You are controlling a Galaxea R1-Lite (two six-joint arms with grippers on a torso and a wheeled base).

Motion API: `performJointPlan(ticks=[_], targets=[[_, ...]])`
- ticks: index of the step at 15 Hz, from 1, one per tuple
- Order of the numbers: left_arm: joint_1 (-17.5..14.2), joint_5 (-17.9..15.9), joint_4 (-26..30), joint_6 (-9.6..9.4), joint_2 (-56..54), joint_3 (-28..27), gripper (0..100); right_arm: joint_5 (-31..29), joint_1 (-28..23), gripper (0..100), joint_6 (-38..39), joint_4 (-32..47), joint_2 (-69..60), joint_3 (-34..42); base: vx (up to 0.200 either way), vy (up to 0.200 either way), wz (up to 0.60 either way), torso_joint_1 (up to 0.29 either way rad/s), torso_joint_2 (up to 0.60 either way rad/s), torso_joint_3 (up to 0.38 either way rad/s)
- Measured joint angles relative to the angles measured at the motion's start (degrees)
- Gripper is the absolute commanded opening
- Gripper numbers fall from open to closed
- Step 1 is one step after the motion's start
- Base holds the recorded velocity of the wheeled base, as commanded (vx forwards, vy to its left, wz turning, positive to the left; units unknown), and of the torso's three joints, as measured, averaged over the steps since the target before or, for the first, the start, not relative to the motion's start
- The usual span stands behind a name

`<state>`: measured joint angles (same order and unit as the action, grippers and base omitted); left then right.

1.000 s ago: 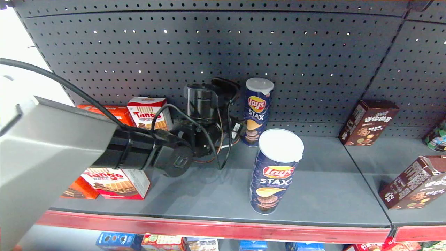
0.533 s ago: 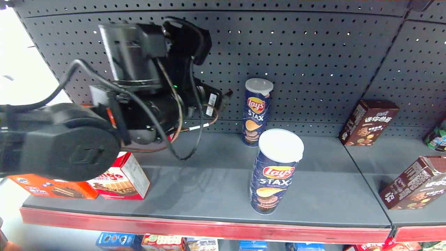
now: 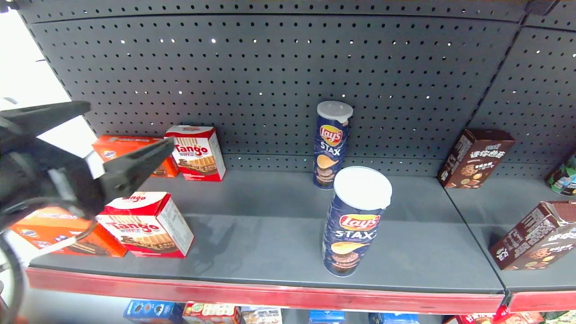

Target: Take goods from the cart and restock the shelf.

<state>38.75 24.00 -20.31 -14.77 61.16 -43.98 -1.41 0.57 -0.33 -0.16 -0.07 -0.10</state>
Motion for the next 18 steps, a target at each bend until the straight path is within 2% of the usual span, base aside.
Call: performJointPlan(ticks=[1,3,5,6,8,11,12,13,14,15,16,17,18], targets=[[-0.56,0.4,2.99,0.09,-5.49,2.43,100,-0.02,0.0,100,0.01,0.02,0.0,0.0,0.0,0.0,0.0,0.0,0.0,0.0],[-3.45,0.99,13.01,1.12,-17.48,6.94,100,-0.02,0.05,100,0.0,0.0,0.0,0.0,0.0,0.0,0.0,0.0,0.0,0.0],[-7.64,0.44,23.39,4.19,-28.09,12.18,100,-0.04,0.05,100,0.01,0.0,0.0,0.0,0.0,0.0,0.0,0.0,0.0,0.0],[-8.98,-0.61,26.16,5.42,-32.41,15.02,100,-0.04,0.05,100,0.01,0.0,0.0,0.0,0.0,0.0,0.0,0.0,0.0,0.0],[-10.25,-2.33,28.1,6.63,-40.52,21.0,100,-0.04,0.0,100,0.0,0.0,0.0,0.0,0.0,0.0,0.0,0.0,0.0,0.0],[-10.09,-4.96,28.73,7.61,-51.99,28.88,100,-0.02,0.0,100,0.01,0.0,0.0,0.0,0.0,0.0,0.0,0.0,0.0,0.0],[-11.56,-7.89,28.65,7.94,-54.3,30.26,100,-0.04,0.02,100,0.0,0.0,0.0,0.0,0.0,0.0,0.0,0.0,0.0,0.0],[-14.53,-14.57,28.36,8.29,-55.36,31.15,100,0.0,0.05,100,0.01,0.0,0.0,0.0,0.0,0.0,0.0,0.0,0.0,0.0],[-18.42,-24.25,28.36,8.68,-55.46,31.95,100,-0.02,0.05,100,0.01,0.0,0.0,0.0,0.0,0.0,0.0,0.0,0.0,0.0],[-22.97,-31.79,28.16,9.12,-55.26,33.18,100,0.0,0.05,100,0.0,0.0,0.0,0.0,0.0,0.0,0.0,0.0,0.0,0.0],[-27.51,-35.24,26.69,9.63,-55.38,35.85,100,-0.02,0.05,100,0.01,0.0,0.0,0.0,0.0,0.0,0.0,0.0,0.0,0.0],[-30.82,-36.32,23.94,10.31,-55.78,38.39,100,-0.02,0.05,100,0.0,0.0,0.0,0.0,0.0,0.0,0.0,0.0,0.0,0.0],[-32.85,-33.88,22.16,11.14,-56.13,40.07,100,-0.02,0.05,100,0.01,0.0,0.0,0.0,0.0,0.0,0.0,0.0,0.0,0.0]])
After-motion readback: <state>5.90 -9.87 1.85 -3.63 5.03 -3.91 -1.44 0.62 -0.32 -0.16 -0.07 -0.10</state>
